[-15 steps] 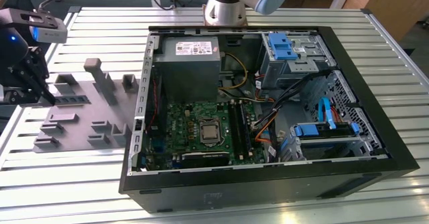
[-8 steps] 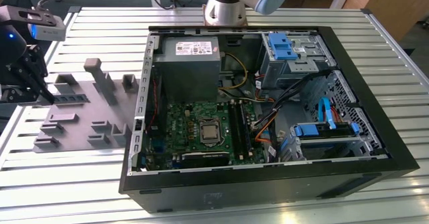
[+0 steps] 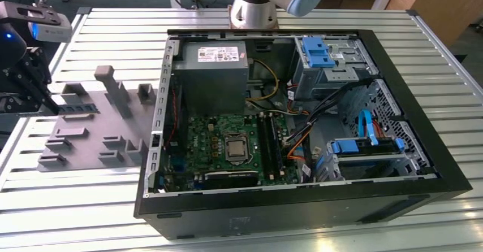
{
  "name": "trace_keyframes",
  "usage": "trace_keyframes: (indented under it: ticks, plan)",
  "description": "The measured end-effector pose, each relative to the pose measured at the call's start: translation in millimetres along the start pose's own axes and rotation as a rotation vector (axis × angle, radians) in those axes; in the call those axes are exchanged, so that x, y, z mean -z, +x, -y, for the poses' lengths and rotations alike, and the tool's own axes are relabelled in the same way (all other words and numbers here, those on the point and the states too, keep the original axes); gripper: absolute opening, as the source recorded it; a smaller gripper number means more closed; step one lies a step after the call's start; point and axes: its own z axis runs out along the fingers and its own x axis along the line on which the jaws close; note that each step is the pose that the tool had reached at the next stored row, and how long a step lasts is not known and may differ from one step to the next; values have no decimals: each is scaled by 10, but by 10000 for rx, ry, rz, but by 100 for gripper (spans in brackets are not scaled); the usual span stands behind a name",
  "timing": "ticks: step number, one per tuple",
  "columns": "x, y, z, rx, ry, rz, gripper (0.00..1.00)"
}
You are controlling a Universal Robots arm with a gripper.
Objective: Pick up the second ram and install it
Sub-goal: 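Pick up the second ram and move it above second insertion slot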
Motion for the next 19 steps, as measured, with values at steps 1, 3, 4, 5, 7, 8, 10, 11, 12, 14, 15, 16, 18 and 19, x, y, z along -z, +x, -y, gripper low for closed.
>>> trace_keyframes:
  ticks: [1, 3, 4, 5, 7, 8, 10, 11, 12, 14, 15, 16, 18, 19]
  plan:
    - [8, 0, 0, 0, 0, 0, 14]
    - [22, 0, 0, 0, 0, 0, 14]
    - [30, 0, 0, 0, 0, 0, 14]
    - [39, 0, 0, 0, -1, -1, 14]
    - [55, 0, 0, 0, -1, 0, 14]
    - [64, -1, 0, 0, -1, -1, 14]
    - [81, -1, 1, 0, 0, 0, 14]
    - [91, -1, 1, 0, 0, 0, 14]
    - [103, -1, 1, 0, -1, 0, 14]
    - [127, -2, 1, 0, 0, 0, 14]
    - [140, -2, 1, 0, 0, 0, 14]
    - [153, -2, 2, 1, -1, -1, 14]
    - [176, -2, 2, 0, -1, 0, 14]
    - [186, -2, 2, 0, 0, 0, 14]
